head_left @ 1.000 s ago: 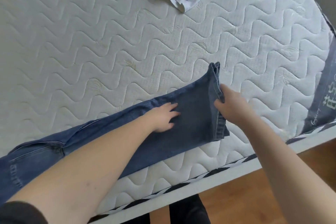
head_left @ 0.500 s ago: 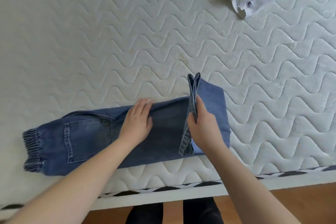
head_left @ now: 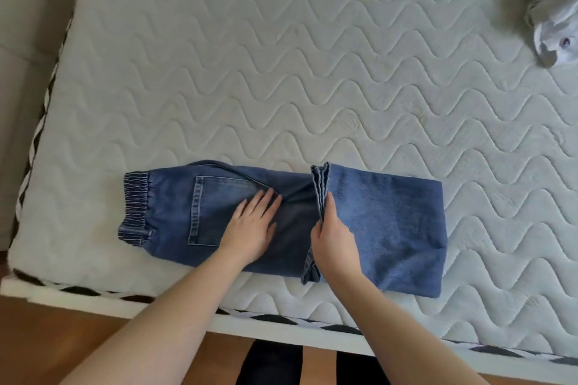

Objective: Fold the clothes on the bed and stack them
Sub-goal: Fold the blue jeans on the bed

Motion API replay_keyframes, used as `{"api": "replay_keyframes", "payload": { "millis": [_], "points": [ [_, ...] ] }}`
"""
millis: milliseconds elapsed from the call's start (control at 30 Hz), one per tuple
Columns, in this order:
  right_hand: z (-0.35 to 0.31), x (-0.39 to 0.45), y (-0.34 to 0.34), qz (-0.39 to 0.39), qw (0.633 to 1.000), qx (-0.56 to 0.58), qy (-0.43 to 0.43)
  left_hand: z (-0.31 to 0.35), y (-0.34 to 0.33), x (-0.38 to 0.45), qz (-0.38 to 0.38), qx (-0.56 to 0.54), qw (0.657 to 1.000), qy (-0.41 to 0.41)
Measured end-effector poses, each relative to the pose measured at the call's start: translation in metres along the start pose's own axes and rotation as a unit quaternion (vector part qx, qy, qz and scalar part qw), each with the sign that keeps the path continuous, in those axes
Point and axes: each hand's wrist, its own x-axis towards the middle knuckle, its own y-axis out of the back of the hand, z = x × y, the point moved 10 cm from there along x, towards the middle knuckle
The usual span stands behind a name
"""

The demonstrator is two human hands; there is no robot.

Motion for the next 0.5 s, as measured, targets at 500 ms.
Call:
{"api": "replay_keyframes", "payload": {
  "millis": [500],
  "points": [
    [0.003,0.010,-0.069,-0.105,0.987,0.030,0.116,-0.019,-0.007,0.005,0.007,-0.453,0.864,0.219]
  ]
}}
